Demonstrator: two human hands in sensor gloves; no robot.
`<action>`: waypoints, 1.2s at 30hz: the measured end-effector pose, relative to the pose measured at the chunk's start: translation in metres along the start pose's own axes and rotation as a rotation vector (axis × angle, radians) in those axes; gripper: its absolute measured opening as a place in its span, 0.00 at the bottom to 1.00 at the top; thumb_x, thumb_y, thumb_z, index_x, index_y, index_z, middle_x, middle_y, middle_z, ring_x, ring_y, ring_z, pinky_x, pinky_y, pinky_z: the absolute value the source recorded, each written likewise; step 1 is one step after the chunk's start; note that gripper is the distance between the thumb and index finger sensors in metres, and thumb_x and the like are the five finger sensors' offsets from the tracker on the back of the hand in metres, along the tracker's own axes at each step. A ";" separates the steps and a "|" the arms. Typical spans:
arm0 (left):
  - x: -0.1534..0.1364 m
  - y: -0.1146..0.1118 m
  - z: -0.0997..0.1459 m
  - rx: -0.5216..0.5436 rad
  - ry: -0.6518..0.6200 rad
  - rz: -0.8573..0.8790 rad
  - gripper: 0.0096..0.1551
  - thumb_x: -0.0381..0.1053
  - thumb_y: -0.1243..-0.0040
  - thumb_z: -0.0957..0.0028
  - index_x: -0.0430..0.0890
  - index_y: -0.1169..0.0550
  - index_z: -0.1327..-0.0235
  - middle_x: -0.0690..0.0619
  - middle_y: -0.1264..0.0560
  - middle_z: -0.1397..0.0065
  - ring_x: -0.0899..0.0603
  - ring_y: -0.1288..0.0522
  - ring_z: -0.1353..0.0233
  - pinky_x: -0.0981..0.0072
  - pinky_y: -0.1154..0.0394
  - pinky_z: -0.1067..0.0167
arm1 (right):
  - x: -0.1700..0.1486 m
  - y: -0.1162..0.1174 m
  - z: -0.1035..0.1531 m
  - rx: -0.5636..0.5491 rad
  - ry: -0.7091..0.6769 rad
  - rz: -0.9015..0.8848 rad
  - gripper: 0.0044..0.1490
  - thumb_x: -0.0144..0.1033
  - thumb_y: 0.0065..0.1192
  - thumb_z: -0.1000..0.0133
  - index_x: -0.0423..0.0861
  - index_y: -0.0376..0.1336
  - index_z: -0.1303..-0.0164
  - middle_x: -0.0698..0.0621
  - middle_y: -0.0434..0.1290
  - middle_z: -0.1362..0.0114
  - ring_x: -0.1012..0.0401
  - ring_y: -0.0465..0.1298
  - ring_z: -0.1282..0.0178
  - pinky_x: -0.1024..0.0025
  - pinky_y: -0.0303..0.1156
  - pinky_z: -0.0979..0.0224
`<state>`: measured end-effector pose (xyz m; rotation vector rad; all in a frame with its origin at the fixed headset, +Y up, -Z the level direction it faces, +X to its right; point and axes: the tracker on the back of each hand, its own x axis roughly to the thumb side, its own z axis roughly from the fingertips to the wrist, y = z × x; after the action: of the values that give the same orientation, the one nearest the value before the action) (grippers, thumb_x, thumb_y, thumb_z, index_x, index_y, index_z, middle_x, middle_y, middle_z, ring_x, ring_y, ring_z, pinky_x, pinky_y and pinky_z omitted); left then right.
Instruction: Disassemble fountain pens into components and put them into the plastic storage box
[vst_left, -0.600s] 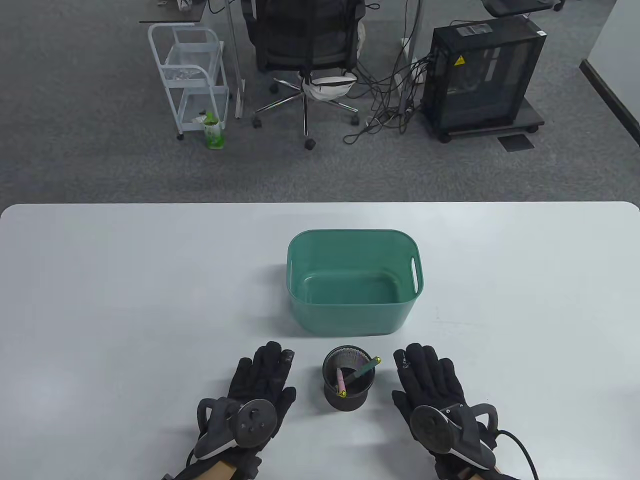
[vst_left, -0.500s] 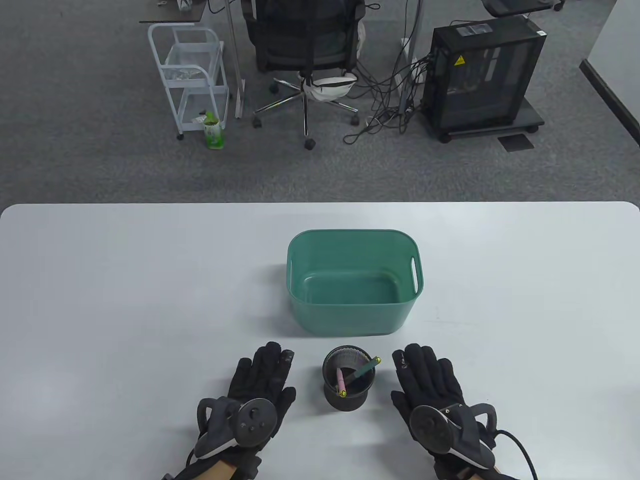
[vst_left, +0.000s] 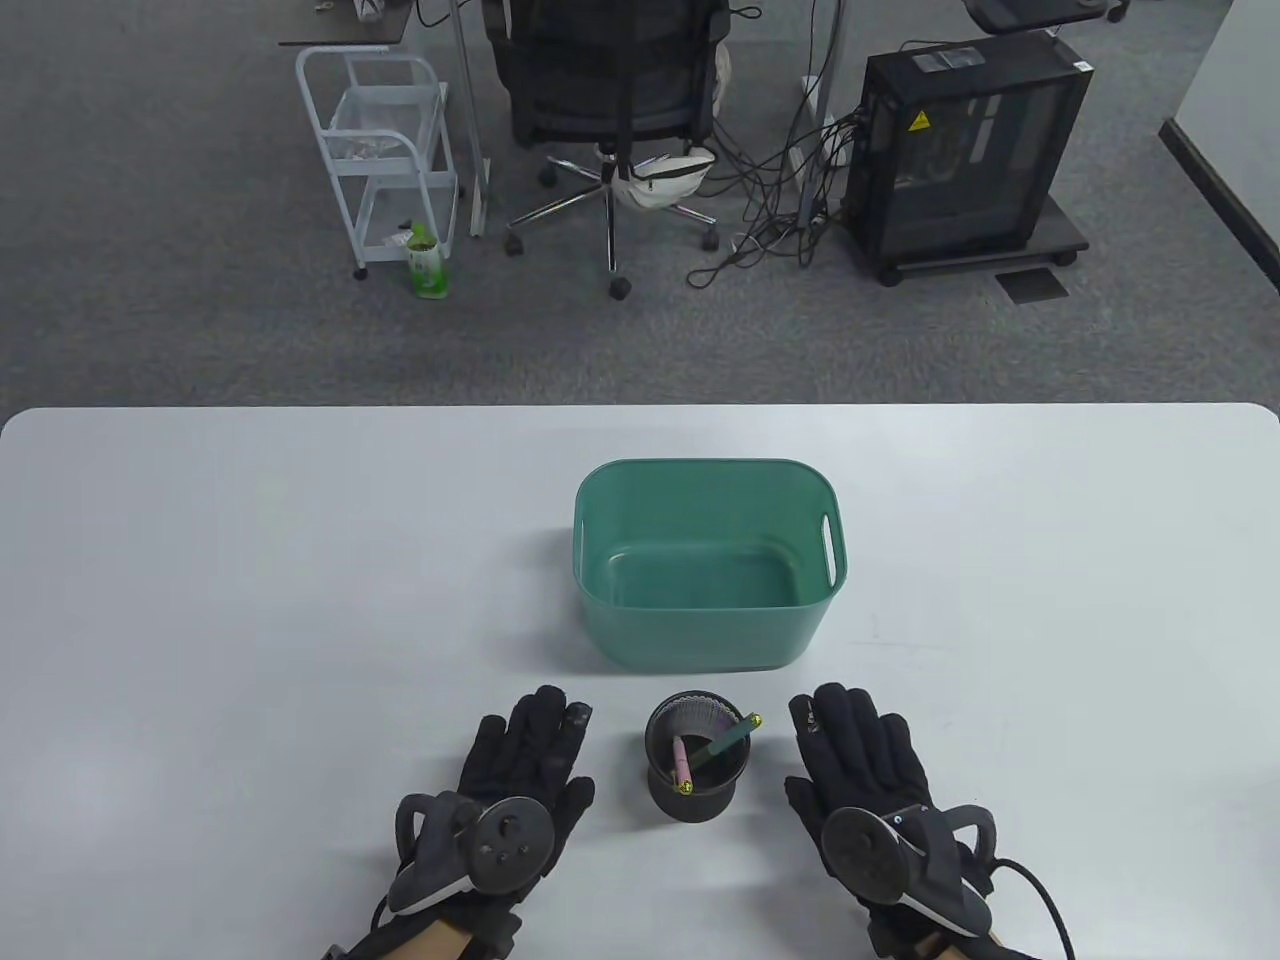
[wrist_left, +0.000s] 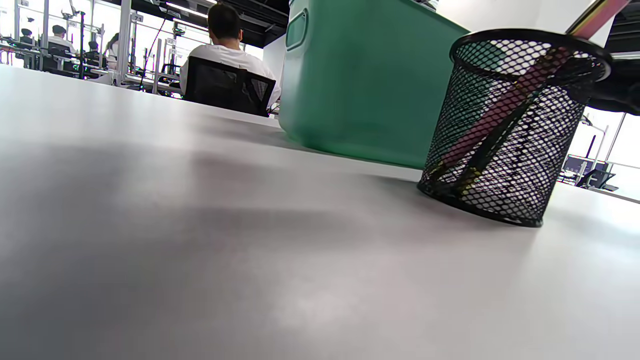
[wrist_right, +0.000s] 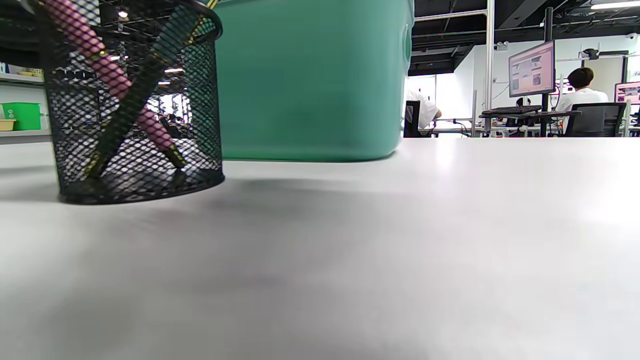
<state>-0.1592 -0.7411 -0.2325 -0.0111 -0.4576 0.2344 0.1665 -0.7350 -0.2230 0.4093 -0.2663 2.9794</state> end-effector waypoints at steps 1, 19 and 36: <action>0.001 0.001 0.000 0.004 -0.004 -0.002 0.39 0.60 0.69 0.27 0.45 0.51 0.06 0.41 0.57 0.06 0.37 0.55 0.09 0.44 0.62 0.16 | 0.000 0.000 0.000 0.000 -0.002 0.001 0.44 0.53 0.36 0.37 0.49 0.42 0.10 0.48 0.38 0.10 0.50 0.44 0.11 0.52 0.40 0.13; 0.011 0.001 0.002 0.008 -0.041 -0.048 0.39 0.60 0.66 0.27 0.45 0.50 0.06 0.41 0.56 0.06 0.37 0.54 0.09 0.44 0.62 0.17 | 0.002 0.000 0.002 -0.007 -0.008 0.006 0.44 0.53 0.36 0.37 0.48 0.41 0.10 0.48 0.38 0.10 0.50 0.44 0.11 0.52 0.40 0.13; 0.049 0.025 -0.004 0.071 -0.199 -0.100 0.42 0.63 0.61 0.27 0.43 0.48 0.05 0.39 0.55 0.06 0.36 0.53 0.09 0.41 0.60 0.16 | 0.003 0.000 0.004 -0.005 -0.008 0.013 0.44 0.53 0.36 0.37 0.48 0.42 0.10 0.47 0.38 0.10 0.50 0.44 0.11 0.52 0.40 0.13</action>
<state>-0.1198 -0.7055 -0.2165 0.1050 -0.6463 0.1533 0.1649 -0.7359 -0.2187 0.4201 -0.2780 2.9896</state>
